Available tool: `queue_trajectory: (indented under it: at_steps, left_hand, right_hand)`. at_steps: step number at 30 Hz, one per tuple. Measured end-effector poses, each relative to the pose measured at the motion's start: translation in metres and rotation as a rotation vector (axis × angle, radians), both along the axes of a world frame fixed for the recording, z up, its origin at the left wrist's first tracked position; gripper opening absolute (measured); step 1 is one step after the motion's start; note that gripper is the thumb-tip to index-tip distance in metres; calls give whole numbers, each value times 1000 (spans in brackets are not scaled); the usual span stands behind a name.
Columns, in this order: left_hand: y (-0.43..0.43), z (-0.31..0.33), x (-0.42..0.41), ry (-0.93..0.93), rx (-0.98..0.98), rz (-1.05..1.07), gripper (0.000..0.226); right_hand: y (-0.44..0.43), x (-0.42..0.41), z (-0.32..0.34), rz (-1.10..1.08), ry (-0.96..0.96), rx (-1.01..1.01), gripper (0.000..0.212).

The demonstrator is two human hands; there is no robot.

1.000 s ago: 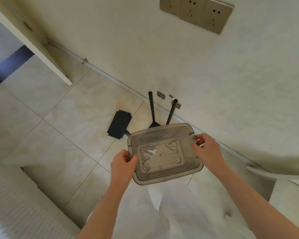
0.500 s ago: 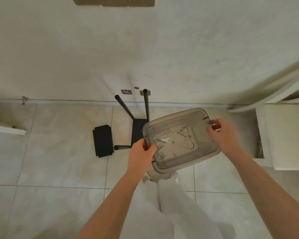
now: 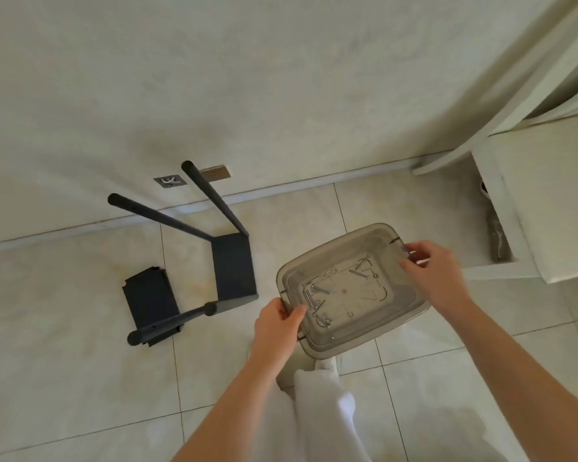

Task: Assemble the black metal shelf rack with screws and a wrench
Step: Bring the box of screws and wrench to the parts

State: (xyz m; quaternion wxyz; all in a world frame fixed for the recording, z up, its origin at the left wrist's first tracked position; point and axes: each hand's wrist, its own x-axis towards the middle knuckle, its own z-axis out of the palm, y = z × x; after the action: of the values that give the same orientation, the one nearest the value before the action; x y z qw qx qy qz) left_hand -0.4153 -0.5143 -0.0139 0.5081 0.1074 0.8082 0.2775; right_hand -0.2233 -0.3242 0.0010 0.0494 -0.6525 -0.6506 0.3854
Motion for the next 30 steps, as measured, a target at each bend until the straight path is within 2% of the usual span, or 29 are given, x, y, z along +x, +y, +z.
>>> queue_trajectory:
  at_steps: [6, 11, 17, 24, 27, 30]
  left_hand:
    - [8, -131, -5, -10, -38, -25, 29]
    - [5, -251, -14, -186, -40, 92, 28]
    - [10, -369, -24, -301, -52, 110, 24]
    - [3, -460, -18, -381, -54, 160, 22]
    - [2, -478, -11, -466, -81, 200, 22]
    - [-2, -497, -6, -453, -54, 151, 24]
  right_hand:
    - [11, -3, -133, 80, -39, -10, 20]
    - [21, -29, -254, 60, -4, 5, 22]
    - [38, -62, -381, 36, 97, 30, 25]
    - [53, -84, -483, 285, 4, 130, 31]
    - [51, -91, -506, 410, -55, 253, 33]
    - [49, -92, -529, 437, -89, 328, 34]
